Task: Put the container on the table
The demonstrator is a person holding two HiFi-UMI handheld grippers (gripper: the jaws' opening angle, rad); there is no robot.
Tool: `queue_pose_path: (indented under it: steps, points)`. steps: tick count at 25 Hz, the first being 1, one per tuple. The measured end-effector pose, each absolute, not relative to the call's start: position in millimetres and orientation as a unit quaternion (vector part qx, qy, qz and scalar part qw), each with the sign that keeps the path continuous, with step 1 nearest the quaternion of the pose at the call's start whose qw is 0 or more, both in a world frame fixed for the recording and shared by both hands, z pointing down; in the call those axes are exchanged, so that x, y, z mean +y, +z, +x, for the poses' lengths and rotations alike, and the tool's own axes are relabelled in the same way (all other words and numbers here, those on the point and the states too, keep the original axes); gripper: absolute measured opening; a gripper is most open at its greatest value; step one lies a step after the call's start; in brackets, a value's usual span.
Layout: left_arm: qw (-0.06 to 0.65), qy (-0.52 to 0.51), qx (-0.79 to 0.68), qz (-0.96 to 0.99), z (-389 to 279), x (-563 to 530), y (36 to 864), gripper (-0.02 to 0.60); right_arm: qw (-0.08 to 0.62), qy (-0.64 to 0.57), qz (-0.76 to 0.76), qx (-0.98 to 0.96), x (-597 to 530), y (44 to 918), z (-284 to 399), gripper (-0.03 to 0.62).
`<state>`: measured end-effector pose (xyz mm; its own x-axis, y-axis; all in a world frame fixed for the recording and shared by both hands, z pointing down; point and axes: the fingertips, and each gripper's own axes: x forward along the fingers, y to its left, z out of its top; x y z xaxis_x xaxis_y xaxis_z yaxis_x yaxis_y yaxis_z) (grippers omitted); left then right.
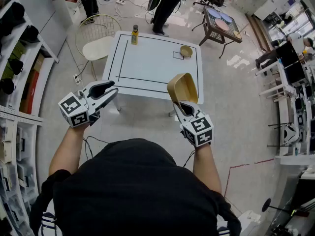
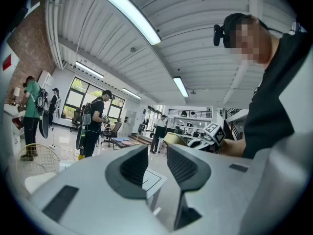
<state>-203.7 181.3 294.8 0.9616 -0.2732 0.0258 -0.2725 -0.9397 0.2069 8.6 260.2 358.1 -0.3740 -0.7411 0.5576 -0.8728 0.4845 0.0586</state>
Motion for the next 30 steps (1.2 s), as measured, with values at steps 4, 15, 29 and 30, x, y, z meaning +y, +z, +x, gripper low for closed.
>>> queue_pose_path:
  steps: [4, 15, 29, 30]
  points:
    - [0.108, 0.001, -0.134, 0.985, -211, 180, 297, 0.118, 0.267, 0.126, 0.494, -0.818, 260, 359, 2, 0.011]
    - [0.114, 0.003, -0.121, 0.986, -237, 165, 303, 0.111, 0.254, 0.137, 0.519, -0.805, 243, 363, -19, 0.011]
    - [0.133, -0.011, -0.115, 0.984, -267, 148, 308, 0.11, 0.248, 0.141, 0.541, -0.791, 234, 360, -37, 0.011]
    - [0.134, -0.01, -0.114, 0.984, -267, 147, 309, 0.112, 0.247, 0.141, 0.541, -0.791, 233, 360, -37, 0.011]
